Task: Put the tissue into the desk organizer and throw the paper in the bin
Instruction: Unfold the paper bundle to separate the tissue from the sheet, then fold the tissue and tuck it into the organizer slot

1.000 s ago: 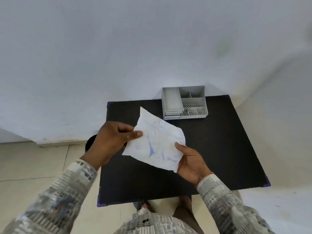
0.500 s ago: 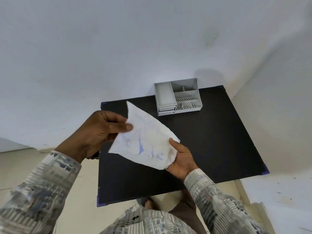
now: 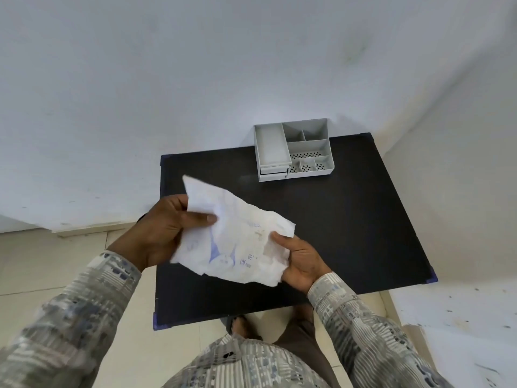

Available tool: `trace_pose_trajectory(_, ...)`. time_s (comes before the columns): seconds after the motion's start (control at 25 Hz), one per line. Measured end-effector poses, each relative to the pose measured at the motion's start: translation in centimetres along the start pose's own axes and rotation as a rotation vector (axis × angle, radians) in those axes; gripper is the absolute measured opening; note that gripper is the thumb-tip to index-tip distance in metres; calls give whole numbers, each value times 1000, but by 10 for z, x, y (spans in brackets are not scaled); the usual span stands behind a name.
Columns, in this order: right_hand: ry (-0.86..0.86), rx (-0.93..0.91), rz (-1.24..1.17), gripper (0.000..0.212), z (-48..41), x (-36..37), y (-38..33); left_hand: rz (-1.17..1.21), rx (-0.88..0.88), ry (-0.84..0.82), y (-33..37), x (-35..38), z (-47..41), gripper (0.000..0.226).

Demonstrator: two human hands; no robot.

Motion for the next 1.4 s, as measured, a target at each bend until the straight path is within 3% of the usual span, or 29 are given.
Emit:
trace_pose_trajectory(0.2,67,9,86,52,-9,-14,5,-107,-34,48,-13,-6,-8,15)
trace_pose_trajectory(0.4,65,94,108,48,-23,-38,20,-230,-154,-154,-47,23,-17,13)
trace_pose_trajectory(0.48,115,125,254,40,-34,-47,31,-211,-174,-90,-69,28,-26,27)
trace_pose_trajectory(0.56,289,92,457,29,-47,-58,39,-60,-179,-23,-89,28,-32,40)
trace_pose_trajectory(0.64,461,21,608,23,-54,-69,41,-169,-104,73,-105,22,-42,36)
trace_pose_trajectory(0.76,569,-23,661,21,-53,-78,32,-399,-63,256,-129,11,-54,28)
trace_pose_trajectory(0.88,637,-93,656,22,-45,-81,15,-284,-159,460,-162,0,-66,27)
trace_pose_trajectory(1.0,718,-154,623,25,-36,-86,-6,-180,-312,607,-194,-11,-78,10)
trace_pose_trajectory(1.16,694,-168,651,27,-18,-80,-37,-349,-357,481,-211,-9,-90,50)
trace_pose_trajectory(1.28,546,-168,733,25,2,-57,-67,-561,-106,498,-176,6,-83,64)
trace_pose_trajectory(1.32,485,-156,756,23,8,-46,-78,-478,-34,392,-155,16,-79,60)
trace_pose_trajectory(1.4,389,-108,789,23,18,-24,-102,3,-76,-20,-117,44,-70,53)
Point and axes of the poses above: each hand's wrist, its own z-axis away from the middle knuckle, its own x-axis out of the palm, y = z × x, the point moved 3 cm from there along -z, towards the middle knuckle, and after that the axes turned 1 degree about z, right-handed, at the moved point
